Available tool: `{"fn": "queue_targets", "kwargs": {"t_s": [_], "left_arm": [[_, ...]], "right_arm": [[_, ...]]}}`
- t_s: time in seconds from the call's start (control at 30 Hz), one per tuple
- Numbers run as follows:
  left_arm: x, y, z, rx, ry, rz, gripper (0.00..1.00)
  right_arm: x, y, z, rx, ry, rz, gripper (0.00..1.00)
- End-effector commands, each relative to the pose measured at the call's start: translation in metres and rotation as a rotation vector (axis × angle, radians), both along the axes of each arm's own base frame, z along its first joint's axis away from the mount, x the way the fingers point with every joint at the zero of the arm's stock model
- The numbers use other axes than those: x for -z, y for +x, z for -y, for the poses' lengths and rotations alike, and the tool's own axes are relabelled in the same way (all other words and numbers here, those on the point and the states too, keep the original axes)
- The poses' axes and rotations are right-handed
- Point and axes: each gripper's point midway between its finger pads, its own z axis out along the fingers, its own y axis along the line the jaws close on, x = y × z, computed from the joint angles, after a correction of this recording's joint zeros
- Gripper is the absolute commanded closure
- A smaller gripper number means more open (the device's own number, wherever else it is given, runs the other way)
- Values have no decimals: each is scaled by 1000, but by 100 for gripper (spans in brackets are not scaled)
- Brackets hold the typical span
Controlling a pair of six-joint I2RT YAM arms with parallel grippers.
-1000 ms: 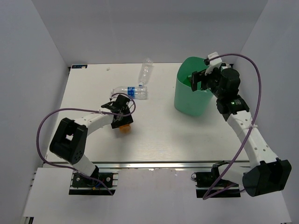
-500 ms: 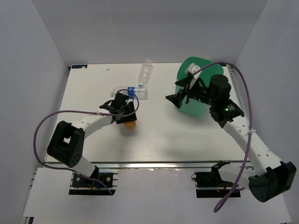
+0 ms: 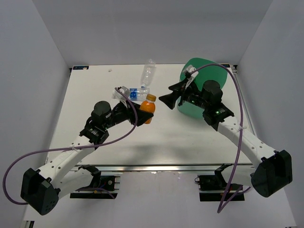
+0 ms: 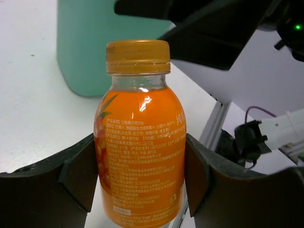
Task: Put the plastic bottles in the bin
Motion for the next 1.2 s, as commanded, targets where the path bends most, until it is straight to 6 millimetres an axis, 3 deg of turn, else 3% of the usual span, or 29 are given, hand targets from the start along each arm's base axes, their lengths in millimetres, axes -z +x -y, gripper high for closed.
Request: {"fn": "queue_targets", "kwargs": {"t_s": [0.0,0.2,0.57,0.7,0.8,0.9,0.97,1.0,1.03,1.07,1.17], "left_arm": [[-5,-20,8,124,-15,71,84],[-10,-21,9,137,-24,105,91],[-11,-23,17,190,-33,136,91],[-11,-27,18,216,-47,150,91],[-11,-28,19,221,-55,150,91],[-12,-26,18,208,-56,153,89],[-14,-22,17,182,-58,152,73],[-18,-20,16,170,-62,158,58],[-20,-18,16,158,-63,162,39],[-22,-14,14,132,-66,165,3],[-25,-3,8,58,-66,150,2]], "right_arm": [[-45,-13,-3,-36,145,86,11],[-43,-50,-21,-289,153,35,11],[-27,-49,-45,-322,161,-87,11],[-38,-57,-53,-354,224,-65,12],[-39,-62,-54,-384,258,-73,22],[-35,-56,-56,-363,261,-108,48],[-33,-49,-56,-326,259,-128,58],[-32,-47,-56,-314,258,-137,68],[-32,-45,-55,-303,259,-141,74],[-33,-43,-55,-289,261,-142,78],[-32,-29,-51,-213,227,-127,86]]}}
